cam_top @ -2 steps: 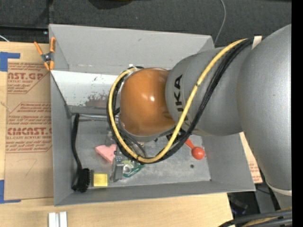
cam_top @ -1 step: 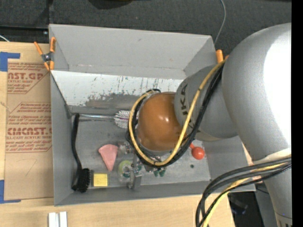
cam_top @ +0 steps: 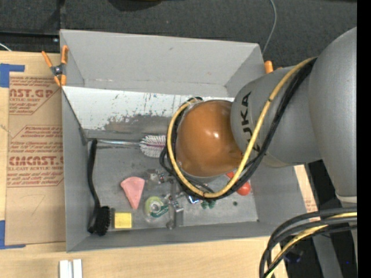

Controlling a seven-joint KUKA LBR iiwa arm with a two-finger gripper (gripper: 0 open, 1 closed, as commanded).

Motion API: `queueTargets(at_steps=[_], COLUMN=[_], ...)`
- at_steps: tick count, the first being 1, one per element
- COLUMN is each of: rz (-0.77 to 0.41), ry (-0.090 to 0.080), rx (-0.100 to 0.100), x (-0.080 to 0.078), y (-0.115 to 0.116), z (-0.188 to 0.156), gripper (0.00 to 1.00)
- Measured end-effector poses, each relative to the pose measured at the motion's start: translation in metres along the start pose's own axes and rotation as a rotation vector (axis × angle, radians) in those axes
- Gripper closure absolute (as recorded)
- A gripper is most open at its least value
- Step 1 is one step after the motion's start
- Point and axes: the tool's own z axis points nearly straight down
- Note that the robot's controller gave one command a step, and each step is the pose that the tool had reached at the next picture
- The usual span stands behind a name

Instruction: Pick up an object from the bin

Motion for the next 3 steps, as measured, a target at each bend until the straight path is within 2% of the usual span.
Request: queueTargets(at_steps=[1,2,3], rz=[0.104,-0.082,-0.118], ry=[0.007,-0.009,-0.006], rx=[0.001,0.0,0.001], x=[-0.005,-0.013,-0.008], y=[0.008,0.008,0.013], z=[0.025,0.053,0.053], gripper=[0.0,0.0,1.0])
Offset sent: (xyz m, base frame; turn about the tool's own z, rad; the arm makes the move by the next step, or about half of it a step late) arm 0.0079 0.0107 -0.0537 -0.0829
